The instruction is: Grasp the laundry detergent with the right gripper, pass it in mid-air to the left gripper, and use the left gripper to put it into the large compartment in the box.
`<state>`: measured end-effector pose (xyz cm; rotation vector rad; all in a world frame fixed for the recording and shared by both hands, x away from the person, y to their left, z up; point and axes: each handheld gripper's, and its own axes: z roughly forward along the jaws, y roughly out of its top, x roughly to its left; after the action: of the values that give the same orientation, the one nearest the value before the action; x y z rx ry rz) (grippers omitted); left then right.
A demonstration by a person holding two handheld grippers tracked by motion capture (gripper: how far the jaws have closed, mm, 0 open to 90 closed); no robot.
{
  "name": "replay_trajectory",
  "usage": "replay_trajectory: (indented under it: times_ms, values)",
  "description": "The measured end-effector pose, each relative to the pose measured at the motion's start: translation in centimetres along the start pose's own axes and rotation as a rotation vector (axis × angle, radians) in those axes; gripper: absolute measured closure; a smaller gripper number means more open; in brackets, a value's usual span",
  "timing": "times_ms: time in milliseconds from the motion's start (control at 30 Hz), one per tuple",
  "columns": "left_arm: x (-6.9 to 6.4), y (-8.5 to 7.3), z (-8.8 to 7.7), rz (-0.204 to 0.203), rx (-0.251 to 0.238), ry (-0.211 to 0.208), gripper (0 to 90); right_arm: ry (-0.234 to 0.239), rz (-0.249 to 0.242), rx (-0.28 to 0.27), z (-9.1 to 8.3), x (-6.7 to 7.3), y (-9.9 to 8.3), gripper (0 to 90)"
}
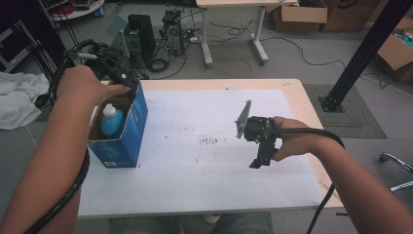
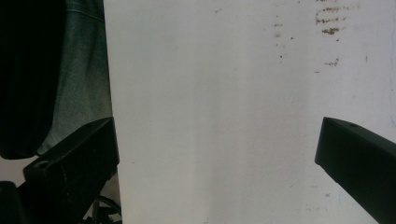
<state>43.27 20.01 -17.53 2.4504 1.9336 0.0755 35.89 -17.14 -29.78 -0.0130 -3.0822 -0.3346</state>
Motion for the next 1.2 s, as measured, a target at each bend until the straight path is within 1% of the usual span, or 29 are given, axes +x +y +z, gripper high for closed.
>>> replay_trajectory:
  times_ms: [133, 200, 300, 333, 400, 433, 467, 533, 600, 633, 700, 767, 867, 933, 967, 1000, 1033, 1067, 1100, 1167, 1200]
  values:
    - [-1.0, 0.2, -0.3, 0.047, -0.007, -0.008, 0.4, 0.0, 0.006, 0.002, 0.0, 0.0, -0.1, 0.0]
    - [-1.6, 0.3, -0.5, 0.092, -0.009, -0.016, 0.4, 0.001, 0.009, 0.004, 0.0, 0.0, -0.1, 0.0]
    - [-2.5, 0.5, -0.6, 0.163, -0.014, -0.041, 0.2, 0.002, 0.012, 0.004, -0.1, 0.0, -0.1, 0.0]
    - [-2.9, 0.5, -0.6, 0.199, -0.02, -0.054, 0.1, 0.0, 0.013, 0.004, -0.1, -0.1, -0.1, 0.0]
    - [-3.6, 0.6, -0.7, 0.275, -0.048, -0.099, 0.1, 0.0, 0.013, 0.004, -0.2, -0.1, -0.1, 0.0]
    - [-3.9, 0.5, -0.7, 0.298, -0.056, -0.117, 0.1, -0.001, 0.013, 0.005, -0.2, -0.1, -0.1, 0.0]
    - [-4.3, 0.5, -0.7, 0.346, -0.064, -0.141, 0.1, -0.001, 0.012, 0.005, -0.2, -0.1, 0.0, 0.0]
    - [-5.0, 0.5, -0.7, 0.418, -0.074, -0.159, 0.1, 0.002, 0.014, 0.005, -0.3, -0.2, 0.0, 0.0]
    - [-5.7, 0.4, -0.6, 0.48, -0.071, -0.175, 0.1, 0.004, 0.016, 0.009, -0.3, -0.3, -0.1, 0.0]
    - [-6.0, 0.3, -0.6, 0.507, -0.067, -0.172, 0.1, 0.004, 0.024, 0.012, -0.3, -0.3, -0.1, 0.0]
    - [-6.7, 0.2, -0.4, 0.572, -0.052, -0.172, 0.1, 0.007, 0.024, 0.017, -0.2, -0.4, -0.1, 0.0]
    - [-7.5, -0.1, -0.1, 0.628, -0.035, -0.164, 0.1, 0.007, 0.025, 0.021, -0.2, -0.6, -0.1, 0.0]
    - [-8.7, -0.5, 0.4, 0.731, -0.006, -0.157, 0.1, 0.006, 0.027, 0.022, -0.2, -0.7, 0.0, 0.0]
    - [-9.6, -0.8, 0.8, 0.789, 0.016, -0.139, 0.1, 0.008, 0.027, 0.022, -0.3, -0.7, 0.1, 0.0]
    - [-10.0, -0.9, 1.0, 0.809, 0.027, -0.134, 0.1, 0.007, 0.028, 0.022, -0.4, -0.7, 0.2, 0.0]
    - [-10.6, -1.1, 1.3, 0.844, 0.045, -0.127, 0.1, 0.008, 0.029, 0.025, -0.4, -0.7, 0.2, 0.0]
    - [-10.9, -1.3, 1.5, 0.864, 0.051, -0.126, 0.1, 0.006, 0.029, 0.032, -0.4, -0.7, 0.3, 0.0]
    - [-11.4, -1.5, 1.7, 0.905, 0.067, -0.129, 0.1, 0.006, 0.025, 0.03, -0.4, -0.7, 0.4, 0.0]
    - [-11.8, -1.6, 2.0, 0.933, 0.08, -0.129, 0.1, 0.005, 0.025, 0.035, -0.5, -0.7, 0.4, 0.0]
    - [-12.4, -1.9, 2.4, 0.976, 0.099, -0.122, 0.1, 0.003, 0.025, 0.035, -0.6, -0.6, 0.5, 0.0]
    - [-12.9, -2.1, 2.7, 1.016, 0.11, -0.13, 0.1, 0.002, 0.029, 0.035, -0.7, -0.6, 0.4, 0.0]
